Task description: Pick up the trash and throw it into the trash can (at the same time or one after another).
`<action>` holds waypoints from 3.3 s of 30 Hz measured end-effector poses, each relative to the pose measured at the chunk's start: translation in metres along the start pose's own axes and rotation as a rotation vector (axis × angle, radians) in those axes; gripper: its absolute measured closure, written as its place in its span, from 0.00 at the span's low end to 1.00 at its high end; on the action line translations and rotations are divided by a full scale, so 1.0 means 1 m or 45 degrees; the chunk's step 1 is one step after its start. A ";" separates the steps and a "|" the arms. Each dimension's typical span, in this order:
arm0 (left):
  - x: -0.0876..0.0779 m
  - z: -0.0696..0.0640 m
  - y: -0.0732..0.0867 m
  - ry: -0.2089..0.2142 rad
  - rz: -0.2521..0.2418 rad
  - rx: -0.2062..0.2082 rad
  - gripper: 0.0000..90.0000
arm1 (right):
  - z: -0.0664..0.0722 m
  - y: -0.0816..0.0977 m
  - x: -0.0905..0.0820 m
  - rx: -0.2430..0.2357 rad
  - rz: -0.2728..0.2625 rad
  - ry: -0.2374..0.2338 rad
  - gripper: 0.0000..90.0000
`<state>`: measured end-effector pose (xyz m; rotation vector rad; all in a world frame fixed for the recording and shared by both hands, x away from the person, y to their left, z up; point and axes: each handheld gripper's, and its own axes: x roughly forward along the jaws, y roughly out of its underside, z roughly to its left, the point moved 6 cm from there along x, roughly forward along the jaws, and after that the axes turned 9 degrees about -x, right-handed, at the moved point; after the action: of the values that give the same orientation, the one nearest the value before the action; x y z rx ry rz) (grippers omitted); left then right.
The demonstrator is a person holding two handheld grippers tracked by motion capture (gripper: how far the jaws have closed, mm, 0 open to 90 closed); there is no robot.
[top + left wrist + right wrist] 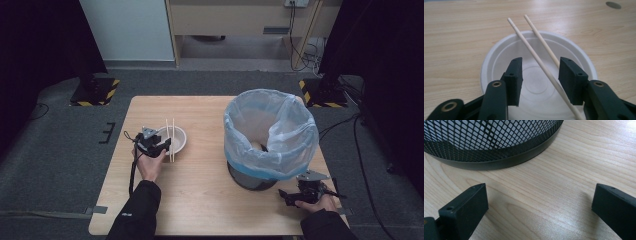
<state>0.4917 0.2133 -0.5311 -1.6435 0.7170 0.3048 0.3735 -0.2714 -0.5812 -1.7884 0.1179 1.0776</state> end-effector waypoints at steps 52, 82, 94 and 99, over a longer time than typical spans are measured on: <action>-0.089 -0.011 -0.061 0.218 -0.320 -0.035 0.95 | 0.000 0.000 0.000 0.000 0.001 -0.003 0.01; -0.166 -0.091 -0.118 0.508 -0.622 0.075 0.95 | 0.000 0.000 0.000 0.000 0.001 -0.003 0.01; -0.179 -0.125 -0.138 0.578 -0.675 0.137 0.95 | 0.000 0.000 0.000 0.000 0.001 -0.003 0.01; -0.183 -0.142 -0.146 0.609 -0.694 0.167 0.95 | 0.000 0.000 0.000 0.000 0.001 -0.003 0.01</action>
<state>0.4116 0.1363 -0.2808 -1.7282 0.5898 -0.5299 0.3736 -0.2711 -0.5812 -1.7869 0.1169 1.0801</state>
